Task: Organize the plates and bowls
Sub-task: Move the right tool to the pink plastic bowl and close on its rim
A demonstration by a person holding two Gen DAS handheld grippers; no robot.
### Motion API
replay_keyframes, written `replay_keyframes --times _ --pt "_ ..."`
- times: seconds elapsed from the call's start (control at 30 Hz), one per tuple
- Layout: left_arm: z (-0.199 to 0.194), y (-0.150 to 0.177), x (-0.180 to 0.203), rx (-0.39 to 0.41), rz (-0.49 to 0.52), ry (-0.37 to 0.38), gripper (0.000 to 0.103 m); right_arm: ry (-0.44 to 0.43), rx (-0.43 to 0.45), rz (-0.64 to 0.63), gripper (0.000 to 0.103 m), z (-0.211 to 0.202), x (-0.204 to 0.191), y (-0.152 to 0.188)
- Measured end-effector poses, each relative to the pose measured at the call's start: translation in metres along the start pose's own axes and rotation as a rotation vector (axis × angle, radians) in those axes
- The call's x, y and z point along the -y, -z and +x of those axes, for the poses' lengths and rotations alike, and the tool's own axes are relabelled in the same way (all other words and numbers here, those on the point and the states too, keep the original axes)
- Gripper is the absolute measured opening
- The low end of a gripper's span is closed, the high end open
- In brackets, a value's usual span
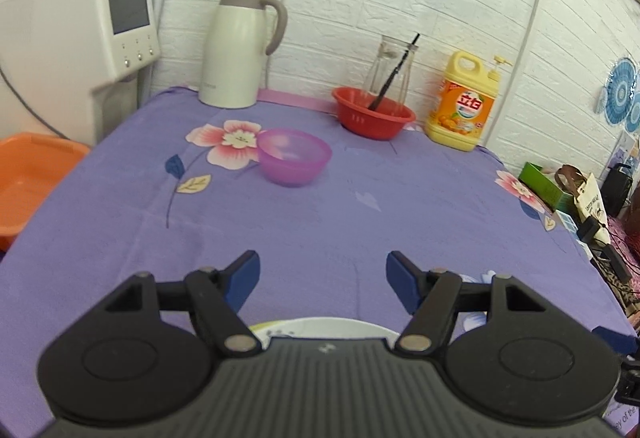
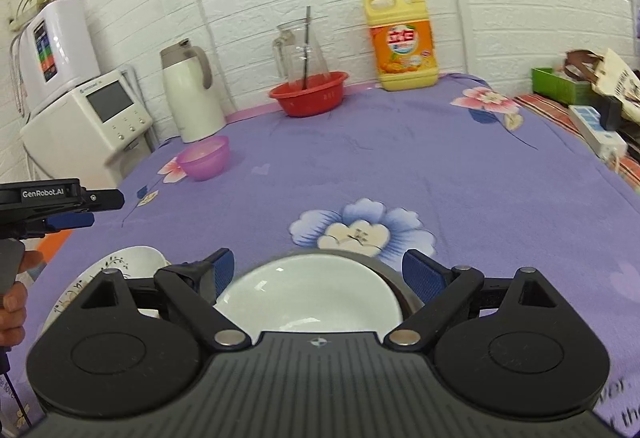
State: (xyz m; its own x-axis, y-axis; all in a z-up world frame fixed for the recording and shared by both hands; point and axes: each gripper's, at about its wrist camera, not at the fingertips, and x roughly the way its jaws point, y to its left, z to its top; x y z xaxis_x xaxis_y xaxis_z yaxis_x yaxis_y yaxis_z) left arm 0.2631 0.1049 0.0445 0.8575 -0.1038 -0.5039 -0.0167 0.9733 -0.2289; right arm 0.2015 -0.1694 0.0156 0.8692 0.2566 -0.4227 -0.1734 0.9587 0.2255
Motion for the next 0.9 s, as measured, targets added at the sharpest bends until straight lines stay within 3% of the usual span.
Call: replay_keyframes --times 0.37,0.63,0.83,0.9 --pt "0.026 -0.03 -0.046 0.018 0.018 -0.064 0.069 -0.103 -0.011 -0.198 0.103 0.058 -0.055 -0.067" --pt "0.079 -0.066 -0.085 -0.016 0.001 -0.139 0.069 -0.159 -0.079 -0.309 0.103 0.132 -0.092 -0.11" --pt "0.153 -0.12 -0.11 -0.097 -0.137 -0.036 0.069 -0.137 -0.154 -0.297 0.103 0.211 -0.105 -0.143" --pt "0.173 -0.129 -0.112 -0.113 -0.165 -0.033 0.069 -0.131 -0.189 -0.276 0.103 0.238 -0.105 -0.147"
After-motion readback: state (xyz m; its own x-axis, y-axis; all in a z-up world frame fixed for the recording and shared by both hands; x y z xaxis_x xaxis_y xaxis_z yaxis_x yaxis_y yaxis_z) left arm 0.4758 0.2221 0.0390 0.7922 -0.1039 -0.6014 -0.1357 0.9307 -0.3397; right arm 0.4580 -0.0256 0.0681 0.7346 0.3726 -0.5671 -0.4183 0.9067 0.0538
